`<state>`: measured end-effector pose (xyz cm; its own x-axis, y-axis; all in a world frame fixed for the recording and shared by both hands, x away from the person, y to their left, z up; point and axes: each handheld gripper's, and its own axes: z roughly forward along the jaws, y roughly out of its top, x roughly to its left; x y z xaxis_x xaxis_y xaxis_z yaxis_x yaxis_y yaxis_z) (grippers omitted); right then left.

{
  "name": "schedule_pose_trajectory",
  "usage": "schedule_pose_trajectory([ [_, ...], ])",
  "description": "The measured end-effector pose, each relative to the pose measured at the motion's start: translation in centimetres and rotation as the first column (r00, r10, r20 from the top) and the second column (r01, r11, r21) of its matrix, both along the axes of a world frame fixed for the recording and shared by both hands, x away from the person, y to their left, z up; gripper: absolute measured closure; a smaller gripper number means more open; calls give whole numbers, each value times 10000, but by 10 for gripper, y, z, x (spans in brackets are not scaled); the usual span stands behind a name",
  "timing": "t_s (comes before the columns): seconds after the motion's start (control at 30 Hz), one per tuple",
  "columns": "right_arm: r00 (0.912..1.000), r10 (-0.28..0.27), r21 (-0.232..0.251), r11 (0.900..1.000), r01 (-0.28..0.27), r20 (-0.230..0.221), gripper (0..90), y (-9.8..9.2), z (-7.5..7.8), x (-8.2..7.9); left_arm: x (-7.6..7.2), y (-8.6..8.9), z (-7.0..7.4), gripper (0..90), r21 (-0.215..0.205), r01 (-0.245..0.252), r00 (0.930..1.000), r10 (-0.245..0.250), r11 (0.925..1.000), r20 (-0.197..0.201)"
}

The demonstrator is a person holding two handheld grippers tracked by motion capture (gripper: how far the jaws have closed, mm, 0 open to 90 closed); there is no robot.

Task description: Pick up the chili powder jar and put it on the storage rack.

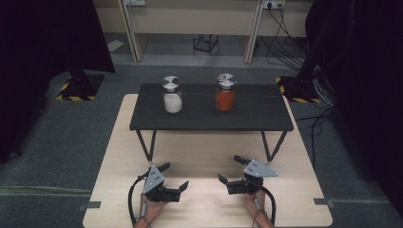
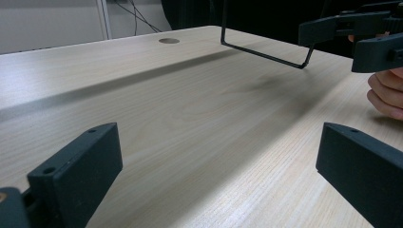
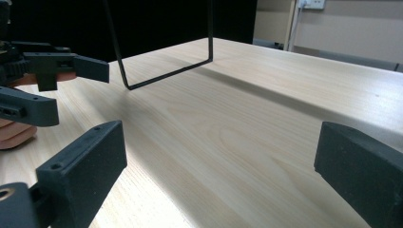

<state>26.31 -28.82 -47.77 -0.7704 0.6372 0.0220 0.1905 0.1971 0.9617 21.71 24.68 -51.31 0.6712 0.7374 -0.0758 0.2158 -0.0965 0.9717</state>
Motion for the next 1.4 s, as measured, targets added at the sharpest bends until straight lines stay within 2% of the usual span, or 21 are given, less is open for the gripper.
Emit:
schedule_pose_trajectory([
  [0.13, 9999, -58, 150, 9999, 59, -90, 36, -2, -1, 1, 1, 1, 0, 8, -78, -46, 10000, 45, 10000, -58],
  [0.57, 10000, -35, -54, 10000, 34, -52, 35, 1, 0, 1, 1, 0, 0, 9, -4, 101, 9999, -101, 9999, 7],
  [0.73, 10000, -40, -317, 9995, 42, 51, 35, 4, 2, 0, 2, 0, 0, 10, 24, 189, 9998, -189, 9998, 35],
  [1.4, 10000, 7, -491, 9988, -7, -6, 35, 8, 3, 1, 1, -1, 0, 12, 92, 170, 9998, -171, 9998, 70],
])
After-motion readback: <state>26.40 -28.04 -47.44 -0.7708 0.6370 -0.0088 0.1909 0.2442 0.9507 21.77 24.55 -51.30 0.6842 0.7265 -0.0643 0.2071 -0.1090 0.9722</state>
